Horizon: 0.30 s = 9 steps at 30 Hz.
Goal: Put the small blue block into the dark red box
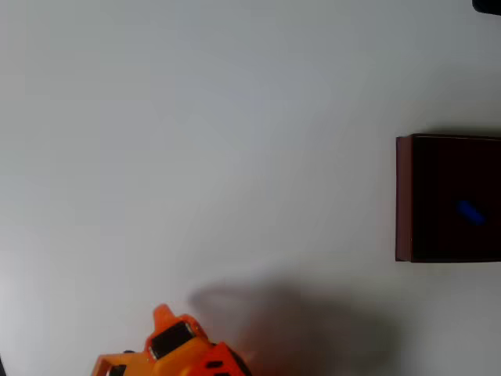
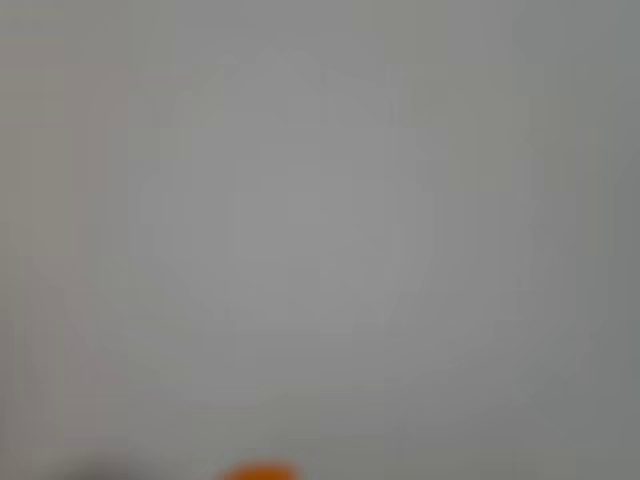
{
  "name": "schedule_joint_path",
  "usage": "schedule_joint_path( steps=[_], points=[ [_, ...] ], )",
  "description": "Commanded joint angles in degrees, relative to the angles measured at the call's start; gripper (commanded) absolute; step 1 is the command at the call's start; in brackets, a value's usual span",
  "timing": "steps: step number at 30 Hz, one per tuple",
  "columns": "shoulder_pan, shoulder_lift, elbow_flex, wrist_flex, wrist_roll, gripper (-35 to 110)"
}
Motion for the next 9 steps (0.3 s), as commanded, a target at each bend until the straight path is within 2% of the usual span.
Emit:
schedule_joint_path(
  steps=[1,9],
  points=[
    [-0.44,0.79,-0.97,2.29,0.44,0],
    [-0.18,0.79,-0.97,2.29,0.53,0]
  ],
)
